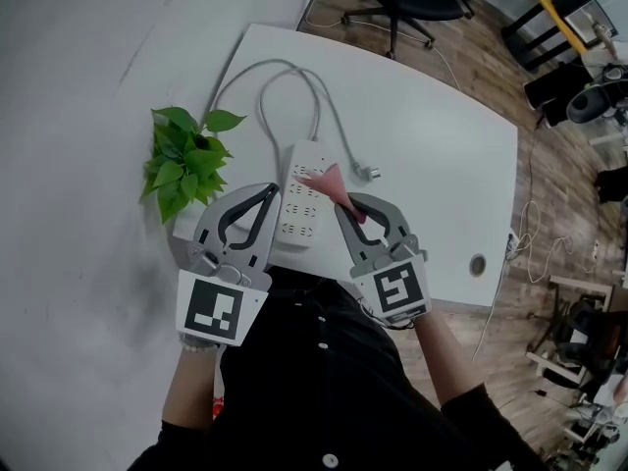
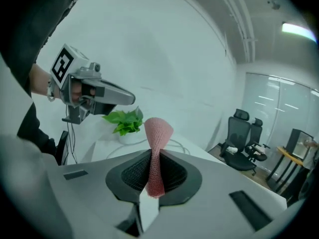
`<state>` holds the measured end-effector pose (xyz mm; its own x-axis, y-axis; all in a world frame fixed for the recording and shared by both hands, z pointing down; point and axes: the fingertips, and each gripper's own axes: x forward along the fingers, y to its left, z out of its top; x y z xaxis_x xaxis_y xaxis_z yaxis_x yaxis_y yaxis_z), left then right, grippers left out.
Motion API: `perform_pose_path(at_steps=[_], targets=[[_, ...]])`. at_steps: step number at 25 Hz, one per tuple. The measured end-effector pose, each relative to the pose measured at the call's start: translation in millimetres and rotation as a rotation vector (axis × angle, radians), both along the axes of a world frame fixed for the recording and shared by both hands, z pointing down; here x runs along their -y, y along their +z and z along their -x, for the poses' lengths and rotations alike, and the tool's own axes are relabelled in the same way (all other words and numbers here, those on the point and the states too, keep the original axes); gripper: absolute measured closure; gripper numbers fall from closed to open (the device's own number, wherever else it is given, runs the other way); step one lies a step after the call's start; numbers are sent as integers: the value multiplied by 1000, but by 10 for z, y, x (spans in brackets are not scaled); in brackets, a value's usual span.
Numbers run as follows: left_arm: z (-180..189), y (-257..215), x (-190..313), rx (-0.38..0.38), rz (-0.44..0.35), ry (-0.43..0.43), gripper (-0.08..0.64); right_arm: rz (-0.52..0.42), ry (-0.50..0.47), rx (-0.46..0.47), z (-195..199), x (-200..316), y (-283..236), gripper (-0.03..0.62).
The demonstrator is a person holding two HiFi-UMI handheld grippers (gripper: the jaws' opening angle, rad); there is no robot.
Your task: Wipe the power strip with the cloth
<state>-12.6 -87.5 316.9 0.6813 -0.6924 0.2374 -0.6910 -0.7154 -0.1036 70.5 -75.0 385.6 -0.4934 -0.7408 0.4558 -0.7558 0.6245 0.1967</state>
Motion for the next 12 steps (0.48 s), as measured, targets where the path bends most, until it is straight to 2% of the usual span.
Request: perform_pose_path(at_steps=[5,12], targets=[[-82,-43,30,2,-6,26,548,-59,138,32,-326,48,-268,535],[-156,-49,65,7,-12,52,548,-93,205,22,-582,22,-378,535]])
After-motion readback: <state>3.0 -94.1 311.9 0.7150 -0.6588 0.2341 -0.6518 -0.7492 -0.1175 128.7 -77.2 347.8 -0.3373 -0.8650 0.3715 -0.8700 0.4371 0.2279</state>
